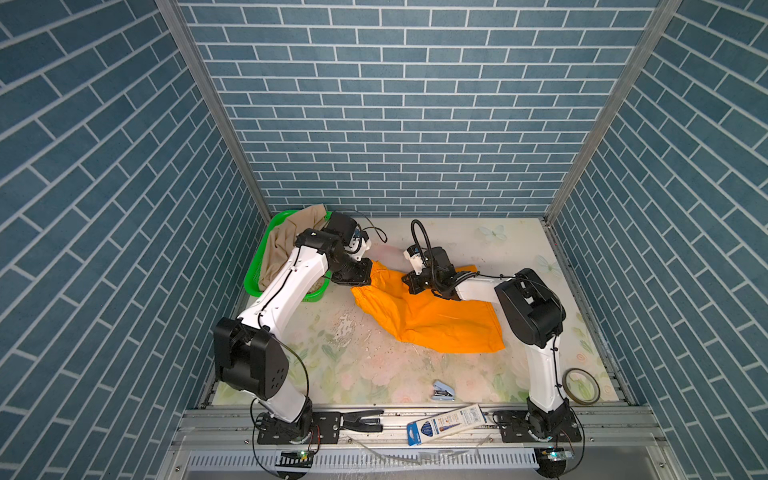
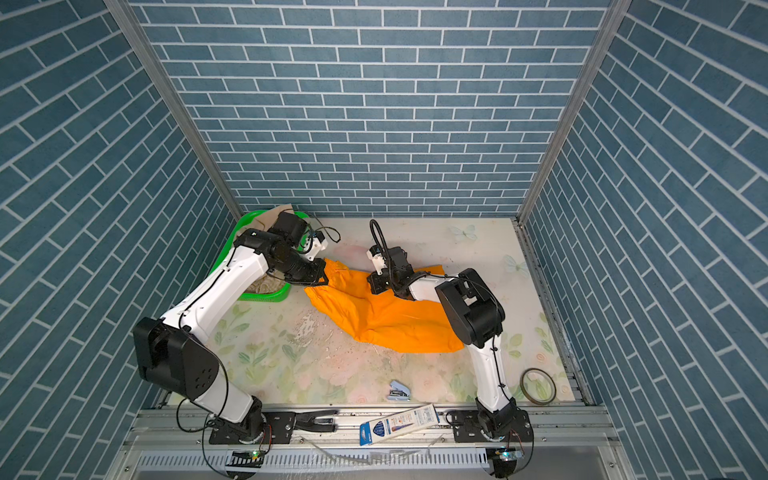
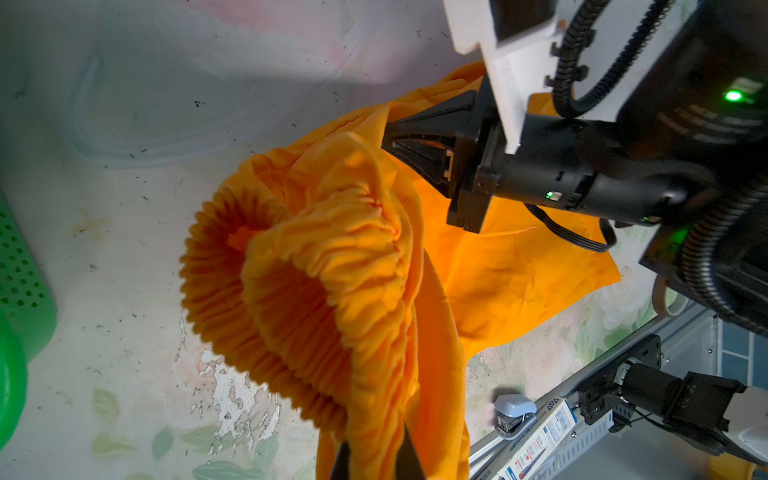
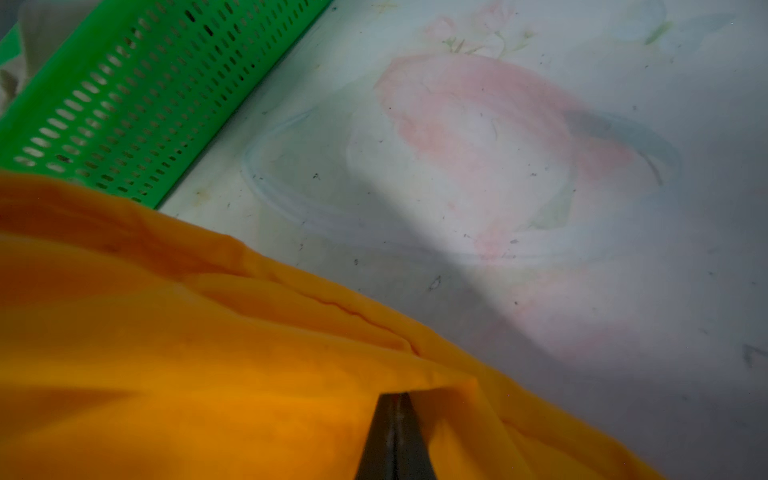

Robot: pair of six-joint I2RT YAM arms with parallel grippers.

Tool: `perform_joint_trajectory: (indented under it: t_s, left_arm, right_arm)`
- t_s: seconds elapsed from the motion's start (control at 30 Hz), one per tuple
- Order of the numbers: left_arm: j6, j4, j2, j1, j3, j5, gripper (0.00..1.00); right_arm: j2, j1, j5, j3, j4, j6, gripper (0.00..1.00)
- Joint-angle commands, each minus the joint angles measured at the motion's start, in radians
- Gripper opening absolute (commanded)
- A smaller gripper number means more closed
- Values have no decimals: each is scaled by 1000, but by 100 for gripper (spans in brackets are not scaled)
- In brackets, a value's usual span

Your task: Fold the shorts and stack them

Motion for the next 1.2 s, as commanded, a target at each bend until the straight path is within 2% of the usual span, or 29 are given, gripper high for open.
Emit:
perform_joint_trajectory:
  t_s: [0.0,0.17,0.33,0.4,0.47,0.67,0.9,1.17]
  left_arm:
    - [29,-38,25,-7,34,1,0]
    - [43,-80,44,-12,75,-58,0]
    - [61,-122,79,-11,143,-108,0]
    - [68,-129,92,-10,164,-112,0]
    - [71,-133,105,-10,181,-114,0]
    - [83,-151,132,-8,222,-101,0]
    - [97,-174,157,-4,266,-97,0]
    - [114,-212,175,10,309,-134,0]
  right_arm:
    - [51,-3,-56,60,28,58,0]
    - [64,-4,-75,78,-15,46,0]
    - [-177,-8,-50,-46,-110,-41,0]
    - [-265,-6,-67,-86,-193,-80,3]
    - [-346,-1,-95,-148,-246,-98,3]
    - [-473,67,-103,-262,-433,-161,0]
    - [-435,176,-106,-323,-392,-115,0]
    - [-261,256,-190,-278,-301,-71,0]
